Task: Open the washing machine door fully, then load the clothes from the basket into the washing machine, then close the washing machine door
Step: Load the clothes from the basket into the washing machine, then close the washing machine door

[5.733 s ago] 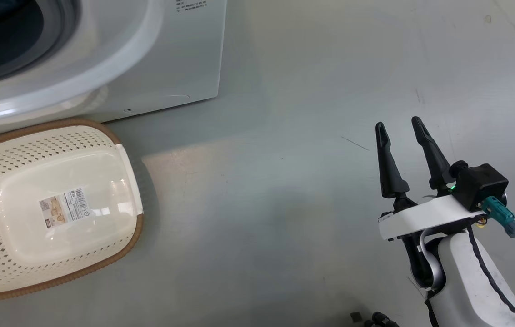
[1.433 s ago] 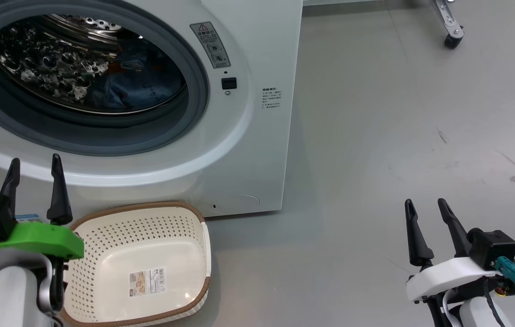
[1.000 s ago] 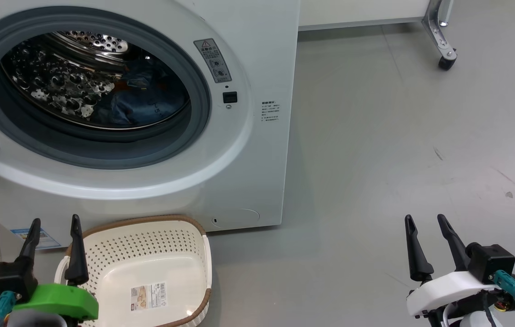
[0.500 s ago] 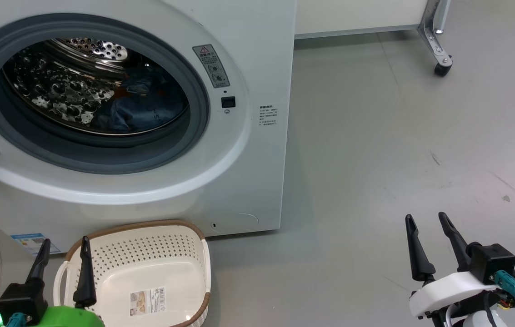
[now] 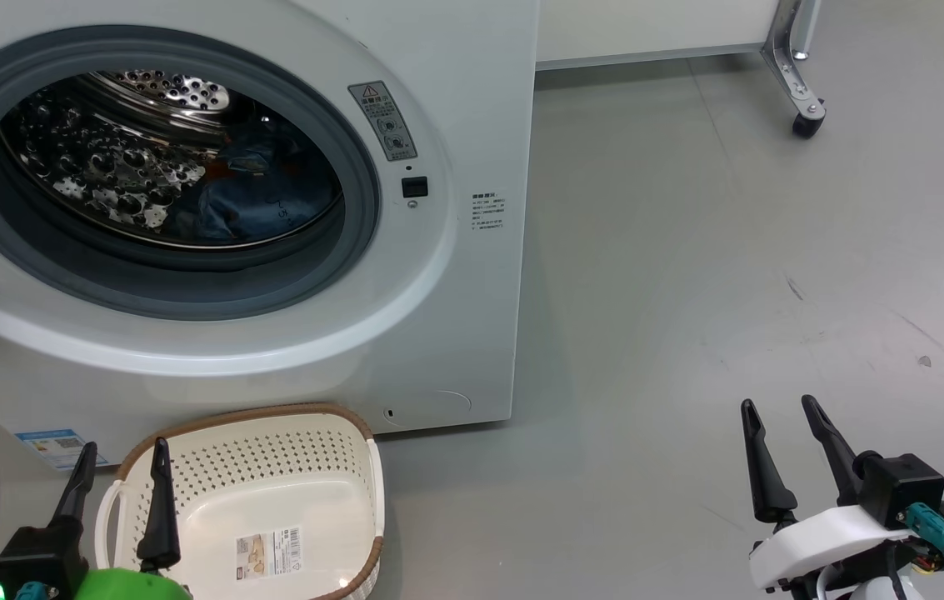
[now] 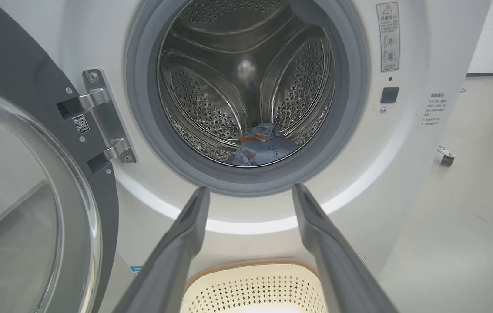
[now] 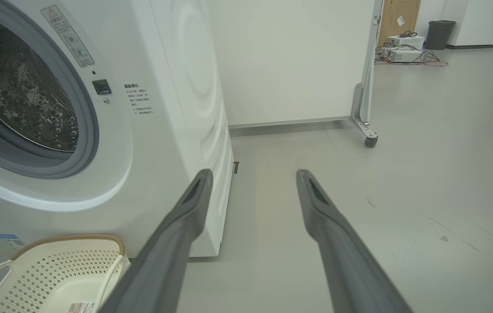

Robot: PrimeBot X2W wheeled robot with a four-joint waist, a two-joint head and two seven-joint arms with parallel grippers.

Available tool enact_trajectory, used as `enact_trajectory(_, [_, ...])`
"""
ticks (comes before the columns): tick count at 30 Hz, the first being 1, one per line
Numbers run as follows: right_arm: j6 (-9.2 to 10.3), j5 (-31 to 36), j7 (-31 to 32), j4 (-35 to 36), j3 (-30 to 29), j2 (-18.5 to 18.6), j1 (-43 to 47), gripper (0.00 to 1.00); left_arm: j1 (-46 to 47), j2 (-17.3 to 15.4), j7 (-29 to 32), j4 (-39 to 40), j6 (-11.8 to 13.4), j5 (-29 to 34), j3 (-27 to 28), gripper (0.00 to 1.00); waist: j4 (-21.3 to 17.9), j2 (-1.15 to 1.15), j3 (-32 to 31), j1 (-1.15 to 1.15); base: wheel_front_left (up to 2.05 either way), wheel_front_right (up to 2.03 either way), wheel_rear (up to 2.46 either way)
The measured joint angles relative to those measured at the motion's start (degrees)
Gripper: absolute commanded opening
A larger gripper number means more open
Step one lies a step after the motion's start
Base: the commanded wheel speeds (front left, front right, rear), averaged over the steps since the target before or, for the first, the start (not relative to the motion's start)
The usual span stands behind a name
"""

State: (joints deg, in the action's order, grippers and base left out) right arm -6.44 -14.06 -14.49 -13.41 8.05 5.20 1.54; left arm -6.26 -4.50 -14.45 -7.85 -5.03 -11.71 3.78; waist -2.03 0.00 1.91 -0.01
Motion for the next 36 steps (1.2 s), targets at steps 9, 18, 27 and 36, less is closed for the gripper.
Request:
enact_trajectory(9, [0.0, 0.0, 0.0, 0.1, -0.2, 0.0, 0.1, 1.0, -0.5, 0.2, 0.0, 0.6, 0.0, 0.1, 0.7, 1.0, 0.0, 0.0, 0.1, 0.0, 0.0, 0.0, 0.0])
enact_trajectory(18, [0.0, 0.1, 0.0, 0.2, -0.3, -0.1, 0.1, 1.0, -0.9, 0.6, 0.0, 0.6, -0.1, 0.3, 0.7, 1.0, 0.1, 0.0, -0.1, 0.0, 0.0, 0.0, 0.0])
enact_trajectory(27, [0.0, 0.1, 0.0, 0.1, -0.3, -0.1, 0.2, 1.0, -1.1, 1.3, 0.0, 0.6, -0.5, 0.4, 0.8, 1.0, 0.2, 0.0, -0.6, 0.0, 0.0, 0.0, 0.0])
enact_trajectory(36, [-0.01, 0.1, 0.0, 0.1, -0.3, -0.1, 0.3, 1.0, -1.1, 1.4, 0.0, 0.6, -0.5, 1.1, 0.9, 1.0, 0.2, 0.0, -0.9, 0.0, 0.0, 0.0, 0.0])
